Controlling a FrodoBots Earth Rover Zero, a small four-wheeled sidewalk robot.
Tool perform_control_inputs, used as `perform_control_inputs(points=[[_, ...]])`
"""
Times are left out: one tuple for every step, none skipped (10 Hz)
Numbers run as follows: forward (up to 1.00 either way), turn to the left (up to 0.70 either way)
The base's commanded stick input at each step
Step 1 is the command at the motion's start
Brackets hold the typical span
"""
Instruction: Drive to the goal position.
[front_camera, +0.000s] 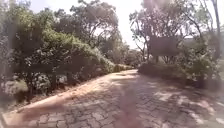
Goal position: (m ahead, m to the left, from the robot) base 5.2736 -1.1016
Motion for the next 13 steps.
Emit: perform_control_inputs(points=[[0.30,0.00],[0.30,0.00],[0.30,0.00],[0.30,0.00],[0.30,0.00],[0.30,0.00],[0.30,0.00],[0.30,0.00],[0.30,0.00],[0.30,0.00],[0.30,0.00],[0.30,0.00],[0.30,0.00]])
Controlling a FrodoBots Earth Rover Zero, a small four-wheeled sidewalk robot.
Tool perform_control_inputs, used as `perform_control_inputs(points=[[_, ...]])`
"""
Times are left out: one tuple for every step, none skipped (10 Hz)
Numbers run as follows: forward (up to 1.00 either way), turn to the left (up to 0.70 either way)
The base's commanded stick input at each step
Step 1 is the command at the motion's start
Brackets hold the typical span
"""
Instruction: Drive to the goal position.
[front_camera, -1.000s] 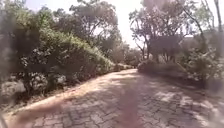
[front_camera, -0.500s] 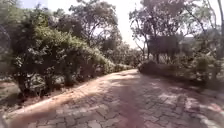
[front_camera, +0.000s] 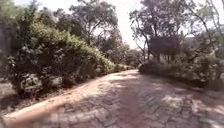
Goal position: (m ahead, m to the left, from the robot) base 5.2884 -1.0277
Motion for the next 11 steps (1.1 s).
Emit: perform_control_inputs(points=[[0.30,0.00],[0.30,0.00],[0.30,0.00],[0.30,0.00],[0.30,0.00],[0.30,0.00],[0.30,0.00],[0.30,0.00],[0.30,0.00],[0.30,0.00],[0.30,0.00]])
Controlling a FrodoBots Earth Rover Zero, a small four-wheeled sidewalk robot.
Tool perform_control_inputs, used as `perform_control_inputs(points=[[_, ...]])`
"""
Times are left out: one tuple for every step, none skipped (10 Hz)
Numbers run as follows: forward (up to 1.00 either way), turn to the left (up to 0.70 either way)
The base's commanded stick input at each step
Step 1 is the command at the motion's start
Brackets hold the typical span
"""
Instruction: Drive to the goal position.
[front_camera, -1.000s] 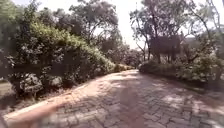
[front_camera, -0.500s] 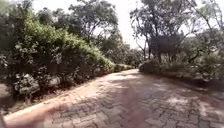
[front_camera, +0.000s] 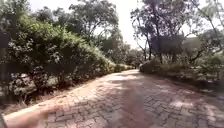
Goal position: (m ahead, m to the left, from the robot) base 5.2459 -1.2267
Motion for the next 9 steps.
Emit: perform_control_inputs(points=[[0.30,0.00],[0.30,0.00],[0.30,0.00],[0.30,0.00],[0.30,0.00],[0.30,0.00],[0.30,0.00],[0.30,0.00],[0.30,0.00]])
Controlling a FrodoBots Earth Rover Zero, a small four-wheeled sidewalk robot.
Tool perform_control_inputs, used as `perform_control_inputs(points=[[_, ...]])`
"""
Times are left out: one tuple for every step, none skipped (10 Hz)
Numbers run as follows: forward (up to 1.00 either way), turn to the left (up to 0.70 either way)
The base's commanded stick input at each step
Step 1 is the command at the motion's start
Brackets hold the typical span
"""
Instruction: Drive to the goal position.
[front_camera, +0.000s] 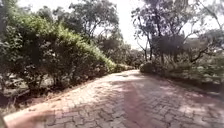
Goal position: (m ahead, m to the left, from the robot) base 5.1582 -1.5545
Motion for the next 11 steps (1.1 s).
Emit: perform_control_inputs(points=[[0.30,0.00],[0.30,0.00],[0.30,0.00],[0.30,0.00],[0.30,0.00],[0.30,0.00],[0.30,0.00],[0.30,0.00],[0.30,0.00],[0.30,0.00],[0.30,0.00]])
